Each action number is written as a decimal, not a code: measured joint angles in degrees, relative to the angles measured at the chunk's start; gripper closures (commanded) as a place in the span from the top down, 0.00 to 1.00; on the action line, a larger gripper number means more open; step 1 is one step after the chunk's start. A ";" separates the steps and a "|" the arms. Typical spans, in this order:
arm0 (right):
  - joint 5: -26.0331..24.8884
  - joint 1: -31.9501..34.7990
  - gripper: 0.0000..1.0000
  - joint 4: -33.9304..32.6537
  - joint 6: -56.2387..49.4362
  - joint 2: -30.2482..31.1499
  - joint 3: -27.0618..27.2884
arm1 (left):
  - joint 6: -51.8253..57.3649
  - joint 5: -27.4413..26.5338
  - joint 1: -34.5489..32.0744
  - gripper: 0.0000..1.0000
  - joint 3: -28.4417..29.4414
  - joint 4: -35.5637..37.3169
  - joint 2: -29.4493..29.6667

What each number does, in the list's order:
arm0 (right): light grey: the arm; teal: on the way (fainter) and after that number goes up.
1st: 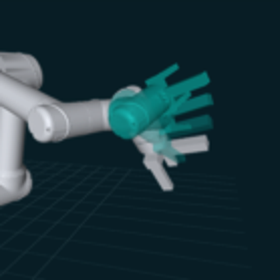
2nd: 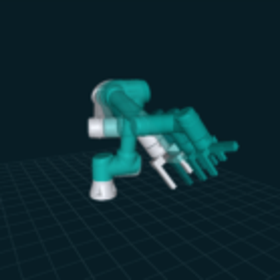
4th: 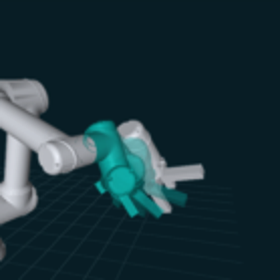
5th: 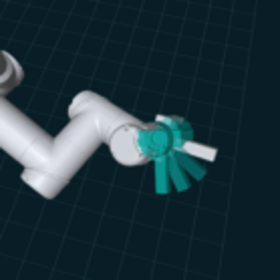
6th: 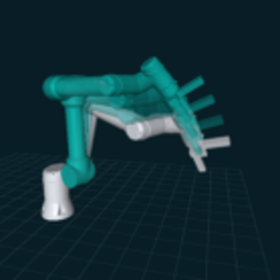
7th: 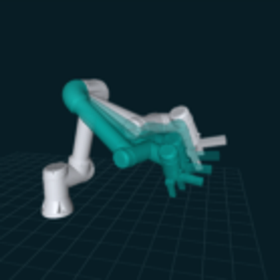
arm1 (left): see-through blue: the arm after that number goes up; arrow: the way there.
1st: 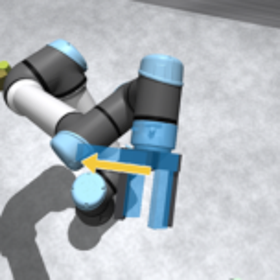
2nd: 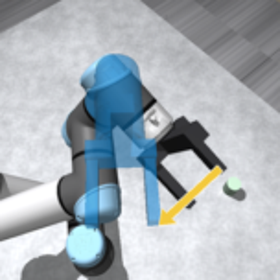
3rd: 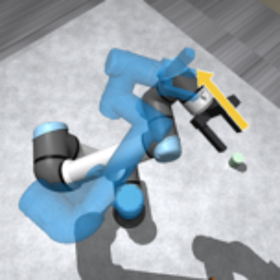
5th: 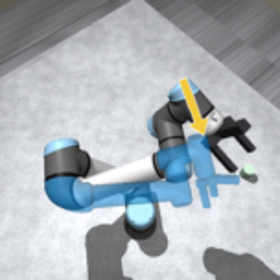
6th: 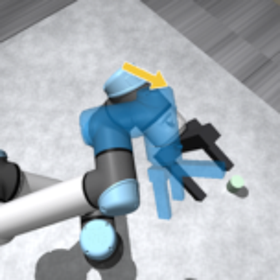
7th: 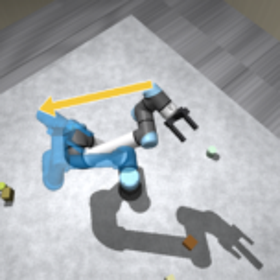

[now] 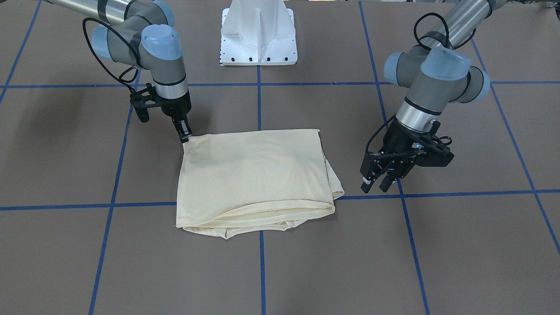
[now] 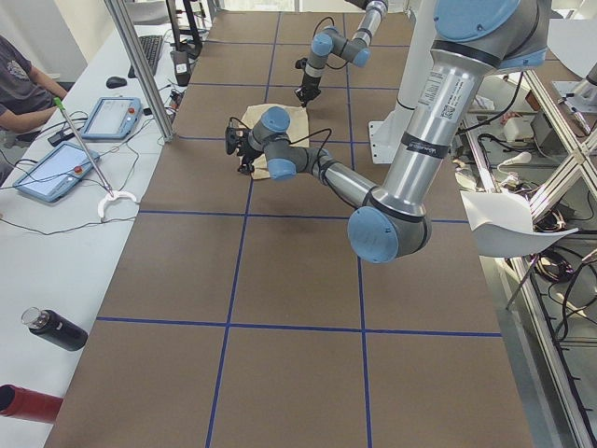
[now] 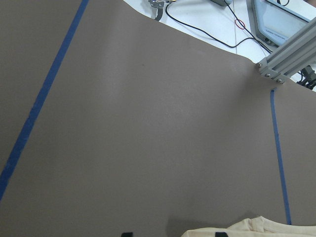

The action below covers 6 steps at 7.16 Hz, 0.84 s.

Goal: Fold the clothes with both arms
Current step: 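Lower the right gripper to the folded shirt's near corner and grasp it, then drag the folded shirt with the right gripper toward the robot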

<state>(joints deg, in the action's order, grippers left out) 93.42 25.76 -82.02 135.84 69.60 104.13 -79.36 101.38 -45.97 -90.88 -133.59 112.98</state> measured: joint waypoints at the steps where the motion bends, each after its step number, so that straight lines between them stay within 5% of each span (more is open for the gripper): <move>1: 0.34 0.33 0.00 -0.85 -0.08 0.38 1.48 | -0.04 0.12 0.00 0.64 -0.08 -0.02 -0.01; 5: -0.09 -10.81 0.00 -25.92 0.02 0.82 16.69 | -1.78 4.30 -0.02 0.64 -3.79 0.09 0.03; 6: -0.16 -15.71 0.72 -31.07 0.27 1.08 18.84 | -3.48 6.44 0.03 0.65 -4.57 0.09 0.06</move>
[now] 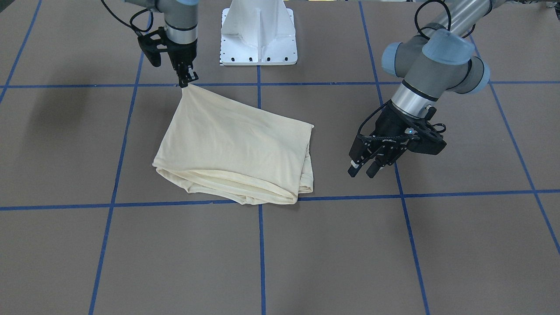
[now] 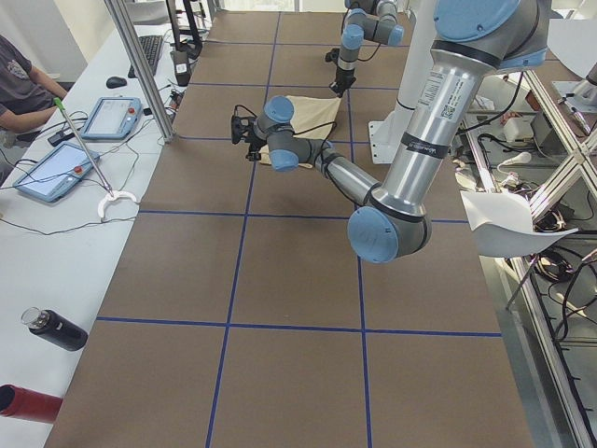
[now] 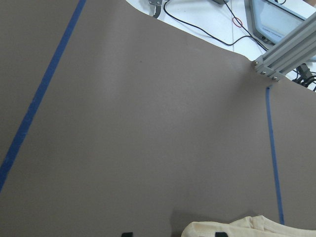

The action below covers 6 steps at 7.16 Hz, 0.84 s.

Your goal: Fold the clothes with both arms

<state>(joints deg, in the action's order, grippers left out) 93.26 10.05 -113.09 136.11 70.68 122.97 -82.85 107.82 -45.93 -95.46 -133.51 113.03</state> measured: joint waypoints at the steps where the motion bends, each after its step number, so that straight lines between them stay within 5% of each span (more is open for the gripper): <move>1: -0.03 -3.69 1.00 -2.91 0.44 0.65 1.28 | -1.96 2.11 0.09 0.67 -0.93 0.02 0.04; 4: 0.18 -9.36 1.00 -4.22 1.39 5.62 9.08 | -8.71 4.97 3.37 0.70 -3.39 0.25 -0.10; 6: 0.94 -3.11 1.00 -4.12 -5.01 4.05 12.78 | -13.63 2.14 8.79 0.70 -5.59 3.18 -0.85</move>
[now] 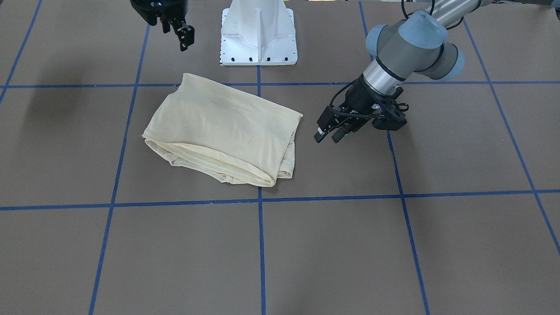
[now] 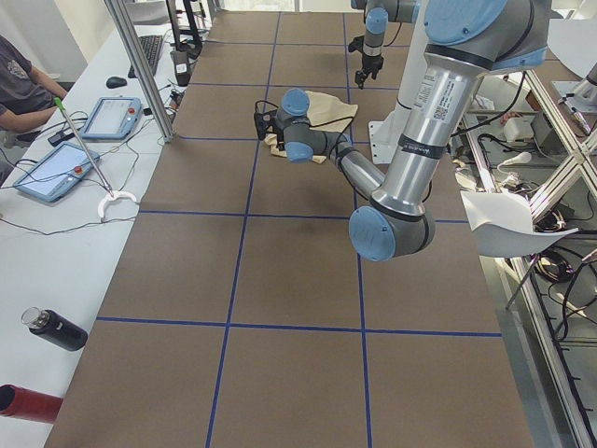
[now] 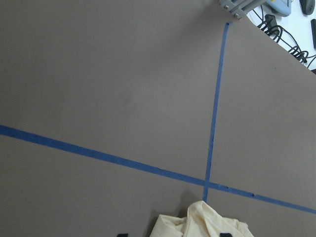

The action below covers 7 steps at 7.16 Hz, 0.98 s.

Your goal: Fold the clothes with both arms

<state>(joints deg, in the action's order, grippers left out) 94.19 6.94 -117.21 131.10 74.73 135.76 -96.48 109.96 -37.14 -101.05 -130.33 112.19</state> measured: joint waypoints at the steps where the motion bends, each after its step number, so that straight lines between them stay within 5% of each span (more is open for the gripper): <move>1: 0.55 6.10 1.00 0.99 -6.60 -2.68 -0.94 | -2.23 -3.93 4.51 0.70 -1.67 4.17 -0.11; 4: 7.33 25.12 1.00 20.02 -22.78 -5.26 -13.99 | -6.23 -11.17 12.52 0.70 -4.66 11.48 -0.23; 7: 14.21 34.97 1.00 24.44 -33.80 -5.12 -20.39 | -7.74 -15.08 15.61 0.66 -3.51 12.03 -0.53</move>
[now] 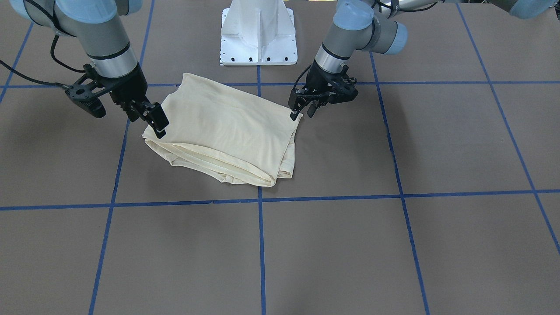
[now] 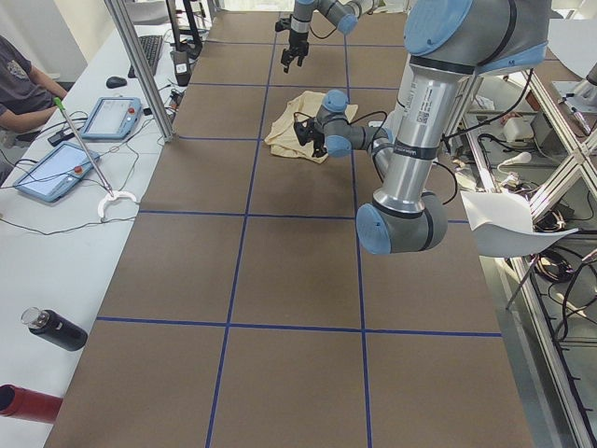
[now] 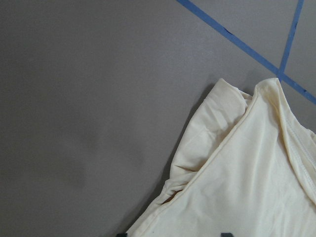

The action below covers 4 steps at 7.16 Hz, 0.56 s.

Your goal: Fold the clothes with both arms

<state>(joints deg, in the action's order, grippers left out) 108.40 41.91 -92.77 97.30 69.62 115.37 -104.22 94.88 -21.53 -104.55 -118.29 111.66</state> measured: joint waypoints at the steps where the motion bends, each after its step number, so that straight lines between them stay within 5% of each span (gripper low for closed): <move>1: 0.37 0.76 1.00 0.15 -0.79 0.02 -0.88 | -0.99 -0.33 1.46 0.65 0.55 0.01 -0.16; 4: 0.40 1.33 1.00 0.24 -1.62 0.24 -2.30 | -1.75 -0.62 3.91 0.60 1.87 -0.01 -0.29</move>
<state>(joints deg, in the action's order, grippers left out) 108.81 43.24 -92.53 95.68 69.86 113.07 -105.96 94.26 -17.61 -102.69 -118.30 111.36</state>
